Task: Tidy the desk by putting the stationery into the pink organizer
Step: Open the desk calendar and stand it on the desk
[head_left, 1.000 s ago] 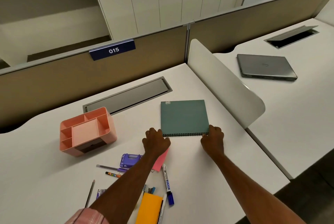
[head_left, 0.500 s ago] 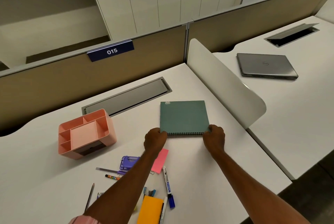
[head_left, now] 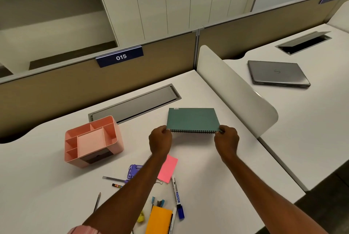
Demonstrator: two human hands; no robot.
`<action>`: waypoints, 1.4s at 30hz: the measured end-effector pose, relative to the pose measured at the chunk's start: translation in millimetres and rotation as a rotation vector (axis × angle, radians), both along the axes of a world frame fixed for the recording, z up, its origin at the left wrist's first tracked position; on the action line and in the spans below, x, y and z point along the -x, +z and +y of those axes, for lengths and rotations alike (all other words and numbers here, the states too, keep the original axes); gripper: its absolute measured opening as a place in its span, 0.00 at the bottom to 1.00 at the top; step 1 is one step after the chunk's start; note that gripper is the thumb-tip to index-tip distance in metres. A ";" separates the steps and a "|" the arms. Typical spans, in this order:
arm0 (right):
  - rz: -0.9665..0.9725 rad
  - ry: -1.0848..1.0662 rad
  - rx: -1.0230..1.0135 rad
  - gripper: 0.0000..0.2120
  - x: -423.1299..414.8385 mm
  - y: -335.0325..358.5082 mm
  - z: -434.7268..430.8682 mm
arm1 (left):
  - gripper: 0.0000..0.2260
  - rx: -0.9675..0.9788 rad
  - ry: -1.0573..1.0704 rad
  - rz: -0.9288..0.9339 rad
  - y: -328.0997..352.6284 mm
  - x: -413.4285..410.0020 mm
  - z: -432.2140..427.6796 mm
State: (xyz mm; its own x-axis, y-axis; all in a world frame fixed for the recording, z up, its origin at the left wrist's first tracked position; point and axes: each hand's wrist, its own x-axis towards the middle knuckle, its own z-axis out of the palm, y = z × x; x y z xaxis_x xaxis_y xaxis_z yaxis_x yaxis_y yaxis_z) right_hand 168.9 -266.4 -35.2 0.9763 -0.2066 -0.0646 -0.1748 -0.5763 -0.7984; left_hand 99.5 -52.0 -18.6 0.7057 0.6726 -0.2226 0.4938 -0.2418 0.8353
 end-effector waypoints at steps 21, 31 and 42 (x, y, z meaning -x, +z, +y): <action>-0.169 -0.069 -0.168 0.14 -14.9 43.3 24.0 | 0.12 0.076 0.092 -0.299 22.9 -21.2 17.3; -0.245 -0.068 -0.200 0.11 -27.4 47.2 28.7 | 0.15 0.044 0.094 -0.306 33.8 -37.5 23.1; -0.255 -0.094 -0.219 0.10 -37.5 50.8 34.2 | 0.14 0.016 0.046 -0.329 32.2 -53.1 32.3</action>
